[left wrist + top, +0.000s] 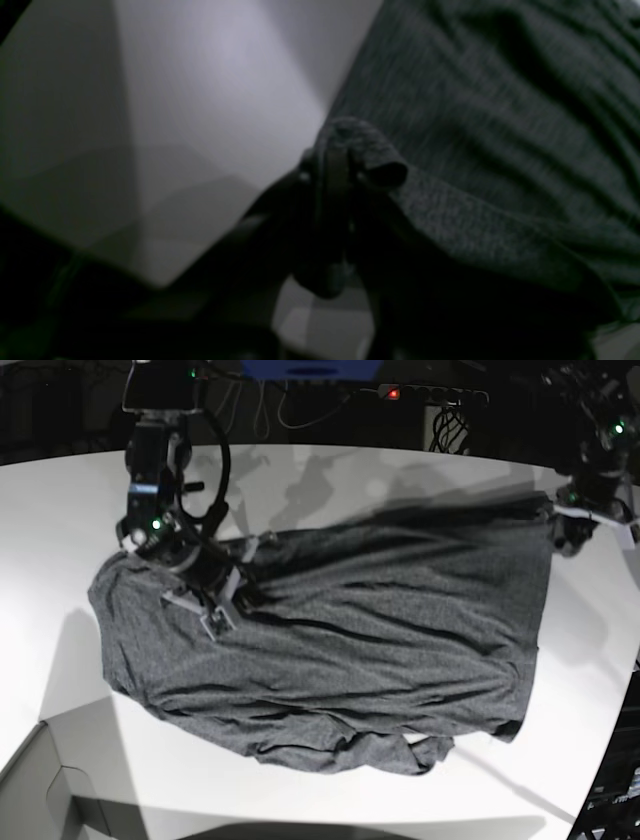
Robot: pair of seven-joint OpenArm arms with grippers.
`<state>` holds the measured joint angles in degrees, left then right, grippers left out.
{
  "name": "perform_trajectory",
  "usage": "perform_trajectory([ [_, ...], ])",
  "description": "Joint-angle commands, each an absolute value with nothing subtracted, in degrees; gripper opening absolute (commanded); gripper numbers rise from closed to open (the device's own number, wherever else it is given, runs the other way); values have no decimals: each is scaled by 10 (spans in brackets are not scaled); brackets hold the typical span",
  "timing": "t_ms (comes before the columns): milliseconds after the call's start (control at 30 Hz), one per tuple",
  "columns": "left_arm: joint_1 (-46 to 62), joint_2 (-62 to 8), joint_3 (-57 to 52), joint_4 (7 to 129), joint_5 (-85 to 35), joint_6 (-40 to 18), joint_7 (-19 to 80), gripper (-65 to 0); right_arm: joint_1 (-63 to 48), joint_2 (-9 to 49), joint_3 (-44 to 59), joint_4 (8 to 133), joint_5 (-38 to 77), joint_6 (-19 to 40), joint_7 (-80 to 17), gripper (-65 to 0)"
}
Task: Layout the t-shirt on the table in an organized manner, then fold the t-shirt properly
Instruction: 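Lift the collar edge with both grippers and pull it taut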
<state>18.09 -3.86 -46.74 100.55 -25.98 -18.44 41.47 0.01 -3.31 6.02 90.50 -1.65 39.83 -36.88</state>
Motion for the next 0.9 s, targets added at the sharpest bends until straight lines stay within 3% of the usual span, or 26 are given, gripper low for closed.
perform_trajectory([
  [0, 177, -45, -471, 1003, -261, -184, 405, -649, 16, -32, 60, 906, -11, 400, -358, -650],
  [567, 148, -45, -471, 912, -261, -184, 406, -630, 46, -18, 35, 849, -12, 400, -355, -650],
  [633, 151, -45, -471, 918, -261, -184, 406, -576, 46, -17, 29, 850, -12, 400, -355, -650],
  [767, 160, -45, -472, 919, -262, -183, 407, -365, 45, -16, 29, 851, -12, 400, -356, -650],
  [867, 164, -45, -477, 928, -262, -183, 407, -294, 45, -16, 29, 852, -12, 400, -356, -650],
])
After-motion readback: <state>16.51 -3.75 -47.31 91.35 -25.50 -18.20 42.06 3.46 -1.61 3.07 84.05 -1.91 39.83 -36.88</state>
